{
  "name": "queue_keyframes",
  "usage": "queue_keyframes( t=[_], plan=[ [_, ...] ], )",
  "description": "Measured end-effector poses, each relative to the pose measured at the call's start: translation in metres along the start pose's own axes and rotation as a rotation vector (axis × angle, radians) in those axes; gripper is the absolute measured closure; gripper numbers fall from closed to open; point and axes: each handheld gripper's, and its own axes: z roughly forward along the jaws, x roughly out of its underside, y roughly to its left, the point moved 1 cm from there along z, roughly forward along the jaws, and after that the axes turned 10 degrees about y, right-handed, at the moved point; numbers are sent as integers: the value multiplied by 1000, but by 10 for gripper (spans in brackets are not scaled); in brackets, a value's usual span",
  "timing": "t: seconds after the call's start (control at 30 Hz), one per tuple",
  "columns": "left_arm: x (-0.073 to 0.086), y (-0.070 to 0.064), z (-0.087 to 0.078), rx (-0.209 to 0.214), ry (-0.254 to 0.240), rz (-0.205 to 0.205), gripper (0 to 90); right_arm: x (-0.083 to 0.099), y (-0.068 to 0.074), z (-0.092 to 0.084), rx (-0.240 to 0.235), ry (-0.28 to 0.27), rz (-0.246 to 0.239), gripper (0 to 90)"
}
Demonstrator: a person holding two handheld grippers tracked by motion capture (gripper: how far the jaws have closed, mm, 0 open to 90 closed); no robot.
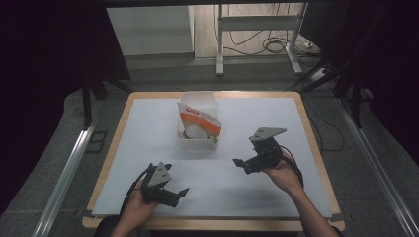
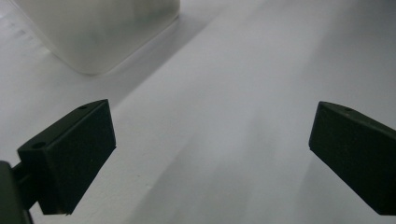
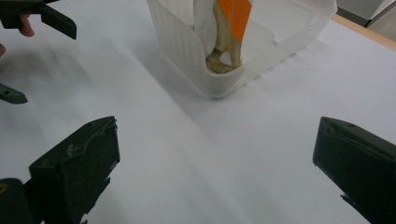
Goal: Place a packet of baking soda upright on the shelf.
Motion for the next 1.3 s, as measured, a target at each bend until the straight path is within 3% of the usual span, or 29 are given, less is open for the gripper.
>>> queue_keyframes(
  t=[0.5,0.77,1.0,1.07,1.3],
  plan=[
    [0,0,0,-2,6,2,8,42,2,-29,63,-28,59,5],
    [0,0,0,0,4,-1,8,63,4,-38,107,-28,58,6],
    [0,1,0,-1,4,-7,10,82,3,-39,131,-8,83,6],
    [0,1,0,-1,3,-8,10,91,2,-37,157,19,82,6],
    [1,2,-1,-3,-2,-13,10,106,1,-31,175,83,79,6]
  ],
)
